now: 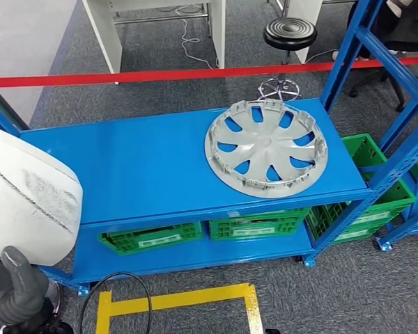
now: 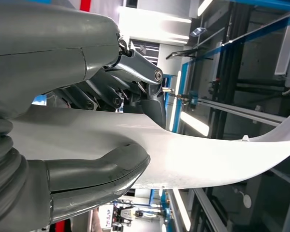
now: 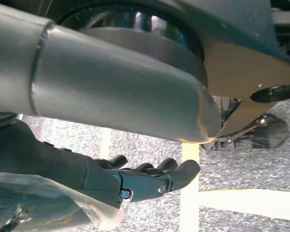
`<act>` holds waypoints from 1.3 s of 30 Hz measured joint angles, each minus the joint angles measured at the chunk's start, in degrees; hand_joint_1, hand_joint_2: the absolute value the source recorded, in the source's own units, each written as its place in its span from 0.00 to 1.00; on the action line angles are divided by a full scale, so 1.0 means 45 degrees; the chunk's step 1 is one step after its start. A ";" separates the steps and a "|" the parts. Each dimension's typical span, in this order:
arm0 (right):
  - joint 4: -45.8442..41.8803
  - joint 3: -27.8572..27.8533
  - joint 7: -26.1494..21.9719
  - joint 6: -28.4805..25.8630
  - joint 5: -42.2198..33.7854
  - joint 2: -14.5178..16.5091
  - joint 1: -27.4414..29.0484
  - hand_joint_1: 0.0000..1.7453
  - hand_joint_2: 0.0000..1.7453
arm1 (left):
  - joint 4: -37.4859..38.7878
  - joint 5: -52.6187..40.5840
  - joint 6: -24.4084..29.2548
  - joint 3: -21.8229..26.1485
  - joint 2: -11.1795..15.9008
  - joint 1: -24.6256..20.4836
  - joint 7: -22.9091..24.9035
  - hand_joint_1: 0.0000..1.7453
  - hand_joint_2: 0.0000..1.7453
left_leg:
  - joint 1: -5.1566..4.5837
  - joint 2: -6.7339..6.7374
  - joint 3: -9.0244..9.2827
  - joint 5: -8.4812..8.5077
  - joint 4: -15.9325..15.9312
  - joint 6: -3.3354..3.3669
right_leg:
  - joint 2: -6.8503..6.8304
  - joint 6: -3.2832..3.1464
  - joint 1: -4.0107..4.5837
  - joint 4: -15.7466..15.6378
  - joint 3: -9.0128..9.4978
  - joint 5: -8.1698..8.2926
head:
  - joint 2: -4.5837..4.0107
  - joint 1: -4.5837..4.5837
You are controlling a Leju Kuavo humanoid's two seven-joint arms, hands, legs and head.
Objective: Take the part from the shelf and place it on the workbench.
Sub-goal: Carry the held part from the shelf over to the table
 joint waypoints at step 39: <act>-0.0089 -0.1851 -0.3627 0.0344 -0.1757 0.0070 -0.0249 0.00 0.00 | -0.0266 0.0621 -0.0945 -0.0103 0.0134 0.0778 -0.0005 1.00 1.00 | -0.0113 -0.0013 0.2167 0.1502 -0.3962 0.0125 | -0.0107 0.0417 0.0116 -0.0286 -0.0196 0.0538 | 0.0000 0.0007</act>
